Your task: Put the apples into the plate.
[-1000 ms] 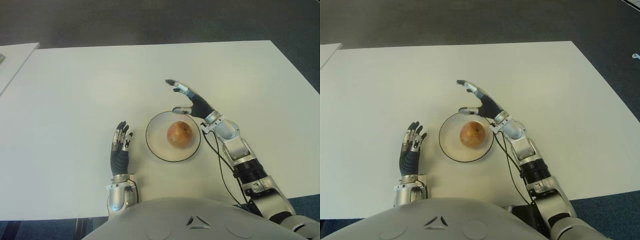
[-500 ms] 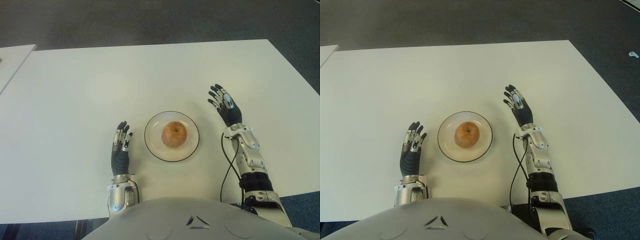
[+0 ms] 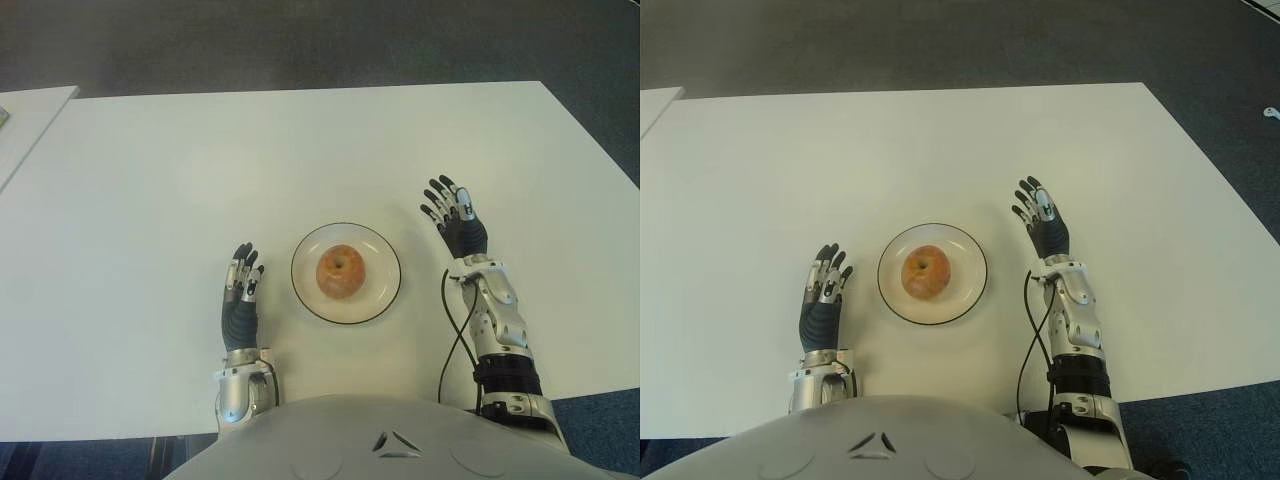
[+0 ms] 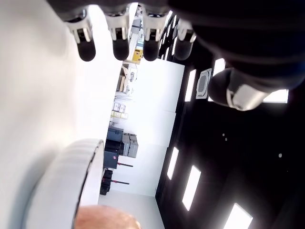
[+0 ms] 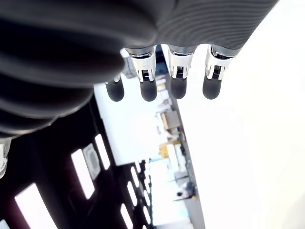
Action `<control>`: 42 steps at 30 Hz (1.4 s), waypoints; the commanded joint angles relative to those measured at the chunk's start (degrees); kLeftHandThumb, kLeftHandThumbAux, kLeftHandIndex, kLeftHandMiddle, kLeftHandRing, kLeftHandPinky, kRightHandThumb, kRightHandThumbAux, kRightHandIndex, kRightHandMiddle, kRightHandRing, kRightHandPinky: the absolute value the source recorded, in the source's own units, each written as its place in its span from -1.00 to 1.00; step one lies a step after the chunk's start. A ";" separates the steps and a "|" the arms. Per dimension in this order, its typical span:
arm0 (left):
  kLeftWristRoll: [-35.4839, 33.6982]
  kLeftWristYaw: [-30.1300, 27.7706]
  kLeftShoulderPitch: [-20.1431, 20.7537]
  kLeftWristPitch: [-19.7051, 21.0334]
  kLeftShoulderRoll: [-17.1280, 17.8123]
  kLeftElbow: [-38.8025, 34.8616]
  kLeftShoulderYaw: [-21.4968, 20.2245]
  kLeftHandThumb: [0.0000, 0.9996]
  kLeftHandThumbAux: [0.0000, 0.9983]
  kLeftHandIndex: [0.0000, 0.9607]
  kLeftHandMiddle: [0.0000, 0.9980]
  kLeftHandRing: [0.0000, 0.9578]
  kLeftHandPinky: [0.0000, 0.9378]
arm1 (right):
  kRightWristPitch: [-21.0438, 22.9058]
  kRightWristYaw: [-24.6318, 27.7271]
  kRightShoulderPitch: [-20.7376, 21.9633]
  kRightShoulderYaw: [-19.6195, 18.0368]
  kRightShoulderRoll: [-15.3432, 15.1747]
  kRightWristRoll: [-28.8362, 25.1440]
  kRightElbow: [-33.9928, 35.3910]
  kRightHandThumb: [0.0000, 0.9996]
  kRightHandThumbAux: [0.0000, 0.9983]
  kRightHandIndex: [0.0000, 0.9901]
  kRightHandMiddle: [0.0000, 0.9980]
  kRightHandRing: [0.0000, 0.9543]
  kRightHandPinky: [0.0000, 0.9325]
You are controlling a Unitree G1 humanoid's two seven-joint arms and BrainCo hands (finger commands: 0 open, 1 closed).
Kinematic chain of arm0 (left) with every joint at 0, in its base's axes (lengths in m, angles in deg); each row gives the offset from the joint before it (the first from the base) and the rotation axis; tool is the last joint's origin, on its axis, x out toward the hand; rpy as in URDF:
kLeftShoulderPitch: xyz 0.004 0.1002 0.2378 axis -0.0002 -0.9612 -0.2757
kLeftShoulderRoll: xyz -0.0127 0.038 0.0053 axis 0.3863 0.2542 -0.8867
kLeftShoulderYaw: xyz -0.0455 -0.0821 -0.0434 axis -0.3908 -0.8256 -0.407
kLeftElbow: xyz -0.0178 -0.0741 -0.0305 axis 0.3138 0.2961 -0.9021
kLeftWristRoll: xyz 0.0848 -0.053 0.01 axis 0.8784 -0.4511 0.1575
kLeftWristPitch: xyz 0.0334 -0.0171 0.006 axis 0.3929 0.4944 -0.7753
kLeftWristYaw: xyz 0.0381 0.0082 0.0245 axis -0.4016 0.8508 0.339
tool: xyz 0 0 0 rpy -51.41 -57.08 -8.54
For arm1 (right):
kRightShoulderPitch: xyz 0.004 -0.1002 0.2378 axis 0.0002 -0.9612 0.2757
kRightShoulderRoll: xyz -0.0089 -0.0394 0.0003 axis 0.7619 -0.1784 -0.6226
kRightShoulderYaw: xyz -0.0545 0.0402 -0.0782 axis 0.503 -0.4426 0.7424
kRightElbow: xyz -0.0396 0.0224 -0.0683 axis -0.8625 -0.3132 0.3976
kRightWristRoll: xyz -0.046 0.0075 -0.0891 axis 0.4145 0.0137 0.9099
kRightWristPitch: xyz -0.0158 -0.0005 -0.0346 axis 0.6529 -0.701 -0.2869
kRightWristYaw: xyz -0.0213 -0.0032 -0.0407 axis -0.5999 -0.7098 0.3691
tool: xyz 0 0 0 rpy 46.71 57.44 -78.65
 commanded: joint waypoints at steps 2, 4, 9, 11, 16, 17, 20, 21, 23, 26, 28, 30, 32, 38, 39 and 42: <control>-1.34 0.44 -1.27 1.05 -3.25 -0.59 -0.06 -0.66 -0.28 -0.78 -0.97 -1.00 -0.88 | -0.68 0.04 -4.29 -0.44 0.63 1.49 -0.29 -0.80 -0.31 -1.00 -1.00 -1.00 -1.00; -1.57 0.35 -1.46 1.07 -3.17 -0.80 -0.05 -0.66 -0.29 -0.77 -0.97 -1.00 -0.88 | -1.08 0.23 -4.92 -0.47 0.50 2.01 -0.46 -0.81 -0.31 -1.00 -1.00 -1.00 -1.00; -0.66 0.70 -2.44 1.44 -2.92 -2.05 0.38 -0.64 -0.29 -0.80 -0.97 -1.00 -0.87 | -2.42 1.75 -5.41 -0.65 -0.51 2.84 -2.42 -0.82 -0.30 -0.99 -1.00 -1.00 -1.00; -0.64 0.67 -2.66 1.98 -2.67 -2.46 0.50 -0.64 -0.28 -0.81 -0.97 -0.99 -0.87 | -3.49 2.59 -5.37 -0.82 -1.03 3.26 -3.82 -0.83 -0.29 -0.99 -1.00 -1.00 -1.00; -0.19 0.46 -3.21 2.49 -1.73 -3.14 0.55 -0.65 -0.25 -0.84 -0.97 -1.00 -0.88 | -5.63 3.46 -6.56 -0.18 -1.52 4.95 -4.86 -0.86 -0.27 -0.98 -1.00 -1.00 -1.00; -0.03 0.48 -3.28 2.60 -1.65 -3.23 0.55 -0.65 -0.24 -0.86 -0.97 -1.00 -0.88 | -6.02 3.53 -6.83 -0.01 -1.55 5.36 -4.94 -0.88 -0.26 -0.98 -0.99 -1.00 -1.00; 0.08 0.47 -3.50 2.88 -1.63 -3.55 0.58 -0.66 -0.23 -0.87 -0.98 -1.00 -0.87 | -6.79 3.67 -7.57 0.58 -1.61 6.42 -4.63 -0.90 -0.25 -0.98 -0.98 -1.00 -1.00; 0.05 0.43 -3.64 2.93 -1.62 -3.70 0.60 -0.66 -0.23 -0.87 -0.97 -1.00 -0.87 | -6.97 3.69 -7.84 0.78 -1.63 6.72 -4.40 -0.91 -0.24 -0.98 -0.98 -1.00 -1.00; 0.08 0.37 -3.79 2.91 -1.62 -3.86 0.64 -0.66 -0.23 -0.86 -0.97 -0.99 -0.87 | -7.39 3.61 -8.26 1.11 -1.66 7.27 -4.09 -0.92 -0.23 -0.98 -0.97 -1.00 -1.00; 0.58 0.40 -4.11 2.54 -1.56 -4.07 0.82 -0.66 -0.23 -0.86 -0.97 -0.99 -0.86 | -8.11 3.56 -9.31 1.82 -1.89 8.36 -3.15 -0.94 -0.23 -0.98 -0.96 -1.00 -1.00; 0.92 0.51 -4.43 2.59 -1.47 -4.40 0.93 -0.65 -0.23 -0.86 -0.96 -0.98 -0.84 | -8.20 3.55 -9.81 2.07 -1.95 8.84 -2.62 -0.95 -0.24 -0.98 -0.96 -1.00 -1.00; 1.44 0.73 -4.76 2.80 -1.32 -4.80 1.00 -0.66 -0.23 -0.87 -0.96 -0.98 -0.84 | -8.11 3.54 -10.38 2.28 -2.00 9.14 -2.06 -0.96 -0.24 -0.98 -0.96 -1.00 -1.00; 1.82 0.84 -5.06 3.01 -1.17 -5.18 1.04 -0.66 -0.23 -0.88 -0.97 -0.98 -0.84 | -8.09 3.36 -11.18 2.49 -1.89 9.37 -1.39 -0.97 -0.24 -0.99 -0.97 -1.00 -1.00; 2.46 0.74 -5.61 3.44 -0.76 -5.93 1.04 -0.67 -0.22 -0.89 -0.98 -0.98 -0.84 | -7.43 2.61 -13.08 3.18 -1.45 9.73 0.18 -0.97 -0.20 -0.99 -0.95 -1.00 -1.00; 2.53 0.73 -5.68 3.53 -0.73 -6.02 1.02 -0.67 -0.22 -0.89 -0.98 -0.99 -0.85 | -7.24 2.56 -13.29 3.28 -1.44 9.72 0.36 -0.96 -0.19 -0.99 -0.95 -1.00 -1.00; 2.60 0.66 -5.93 3.68 -0.74 -6.30 1.12 -0.68 -0.22 -0.90 -0.99 -0.99 -0.85 | -7.01 2.62 -13.69 3.49 -1.49 9.66 0.65 -0.94 -0.17 -0.99 -0.94 -1.00 -1.00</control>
